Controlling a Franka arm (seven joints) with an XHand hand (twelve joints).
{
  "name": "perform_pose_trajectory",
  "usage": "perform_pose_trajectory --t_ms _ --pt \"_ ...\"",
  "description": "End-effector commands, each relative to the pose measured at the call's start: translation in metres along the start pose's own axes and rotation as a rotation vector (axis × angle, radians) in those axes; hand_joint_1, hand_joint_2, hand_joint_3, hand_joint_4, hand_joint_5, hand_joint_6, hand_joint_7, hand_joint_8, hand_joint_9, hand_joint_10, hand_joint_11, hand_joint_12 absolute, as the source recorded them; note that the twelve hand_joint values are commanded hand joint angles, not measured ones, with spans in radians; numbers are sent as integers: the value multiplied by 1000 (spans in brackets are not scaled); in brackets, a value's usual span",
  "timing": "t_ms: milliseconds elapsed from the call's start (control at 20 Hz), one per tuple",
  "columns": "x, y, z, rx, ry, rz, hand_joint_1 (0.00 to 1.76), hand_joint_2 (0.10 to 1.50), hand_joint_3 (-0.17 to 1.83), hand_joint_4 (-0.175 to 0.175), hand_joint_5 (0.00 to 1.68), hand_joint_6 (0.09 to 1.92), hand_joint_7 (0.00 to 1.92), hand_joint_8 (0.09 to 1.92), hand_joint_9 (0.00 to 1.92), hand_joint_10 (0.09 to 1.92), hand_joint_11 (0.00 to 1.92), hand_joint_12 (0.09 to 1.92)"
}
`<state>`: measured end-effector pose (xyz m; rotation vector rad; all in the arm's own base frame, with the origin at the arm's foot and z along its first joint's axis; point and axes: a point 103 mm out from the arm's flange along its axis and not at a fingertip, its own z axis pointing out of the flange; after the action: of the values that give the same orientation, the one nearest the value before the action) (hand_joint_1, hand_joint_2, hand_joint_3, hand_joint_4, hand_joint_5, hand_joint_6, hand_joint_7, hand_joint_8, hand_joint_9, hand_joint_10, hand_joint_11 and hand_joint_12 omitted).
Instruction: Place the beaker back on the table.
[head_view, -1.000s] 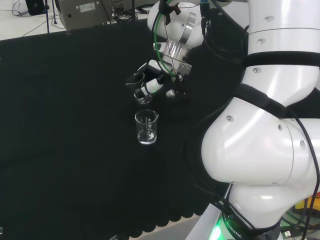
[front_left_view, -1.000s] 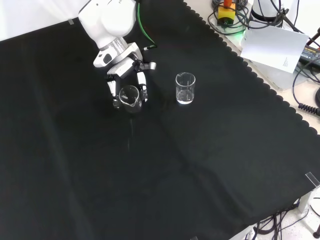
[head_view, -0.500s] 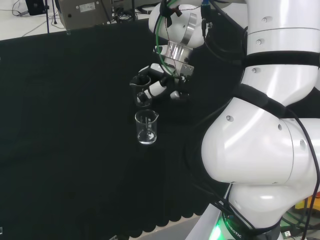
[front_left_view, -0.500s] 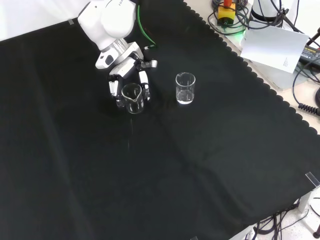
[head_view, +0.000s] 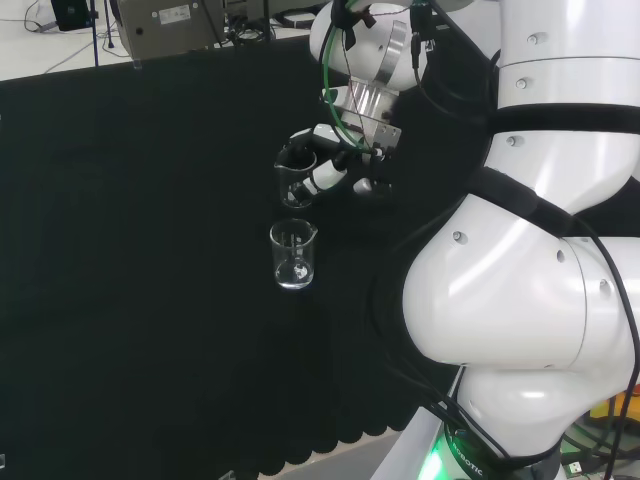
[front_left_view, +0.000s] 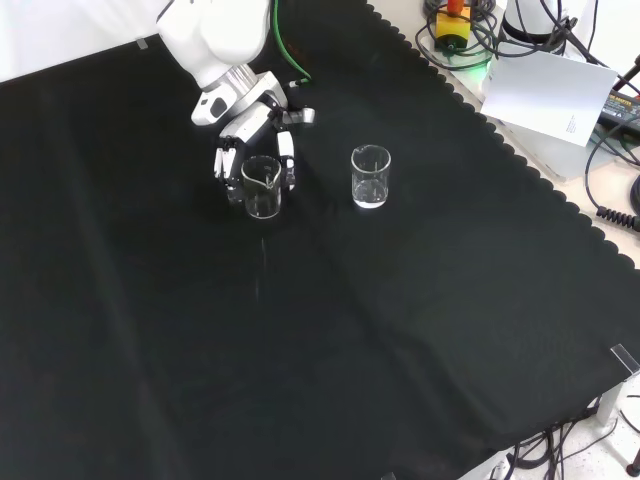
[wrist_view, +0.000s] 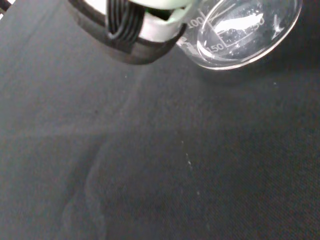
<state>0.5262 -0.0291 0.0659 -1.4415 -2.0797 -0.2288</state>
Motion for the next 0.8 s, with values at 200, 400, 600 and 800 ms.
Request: perform_pose_trajectory --t_ms 200,400,600,800 --pt "1 -4 -1 111 -61 42 1040 896 -175 -41 387 468 688 87 608 555 412 1287" --pt "2 -4 -5 108 -51 44 1021 892 -175 -43 372 397 623 87 528 601 353 1309" --pt "5 -8 -13 82 -45 32 991 887 -175 -44 339 271 503 87 377 656 250 1351" --pt "9 -12 -25 79 -54 31 941 871 -175 -48 312 161 424 87 283 706 199 1376"
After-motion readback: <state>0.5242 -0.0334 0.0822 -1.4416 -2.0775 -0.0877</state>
